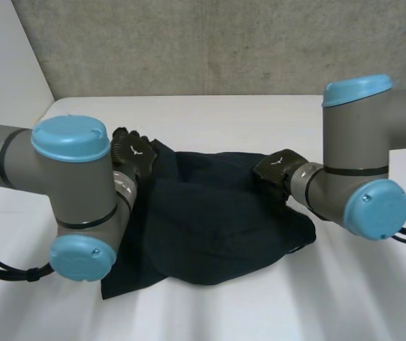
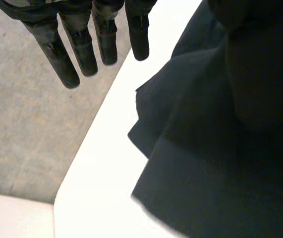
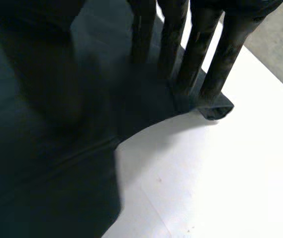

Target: Fold the shorts.

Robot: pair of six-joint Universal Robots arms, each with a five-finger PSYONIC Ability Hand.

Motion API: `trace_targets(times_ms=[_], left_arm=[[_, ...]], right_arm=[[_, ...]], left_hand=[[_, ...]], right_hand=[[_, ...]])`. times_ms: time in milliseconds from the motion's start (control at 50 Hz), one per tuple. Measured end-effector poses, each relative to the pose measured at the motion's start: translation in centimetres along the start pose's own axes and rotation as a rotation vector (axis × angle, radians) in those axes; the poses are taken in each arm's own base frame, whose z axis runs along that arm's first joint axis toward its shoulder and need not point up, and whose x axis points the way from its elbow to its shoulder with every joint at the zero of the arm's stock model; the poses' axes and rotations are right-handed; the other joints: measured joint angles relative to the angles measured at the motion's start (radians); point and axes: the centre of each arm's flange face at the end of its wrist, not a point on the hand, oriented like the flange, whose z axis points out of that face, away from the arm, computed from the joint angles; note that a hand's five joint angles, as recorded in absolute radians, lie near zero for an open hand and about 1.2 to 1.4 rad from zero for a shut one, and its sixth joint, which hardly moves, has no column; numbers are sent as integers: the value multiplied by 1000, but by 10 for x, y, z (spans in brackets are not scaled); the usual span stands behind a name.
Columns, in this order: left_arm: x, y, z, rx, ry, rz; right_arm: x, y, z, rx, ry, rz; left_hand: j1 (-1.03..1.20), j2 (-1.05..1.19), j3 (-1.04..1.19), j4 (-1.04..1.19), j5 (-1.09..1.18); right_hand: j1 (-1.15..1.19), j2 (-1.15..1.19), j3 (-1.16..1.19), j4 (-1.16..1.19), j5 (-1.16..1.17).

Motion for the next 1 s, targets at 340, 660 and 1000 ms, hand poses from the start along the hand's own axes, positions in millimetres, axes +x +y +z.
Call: trace_targets(times_ms=[340,660,1000], left_arm=[[-64,3,-75,46,-59,-317],[-3,77,-71,-210,248,-419],[2,73,-30,-130,148,-332]], right_arm=[[5,-11,-89,187,-34,101],[-35,71,-71,155,-77,67],[-15,49,-39,319,69,-117]], left_hand=[[-34,-52,-63,-47,-41],[1,-15,-22,-7,-2],[783,823,813,830,791]], right_hand=[[-165,-260,-279,-284,-304],[-156,-259,-238,-248,-268],[485,561,535,595,502]])
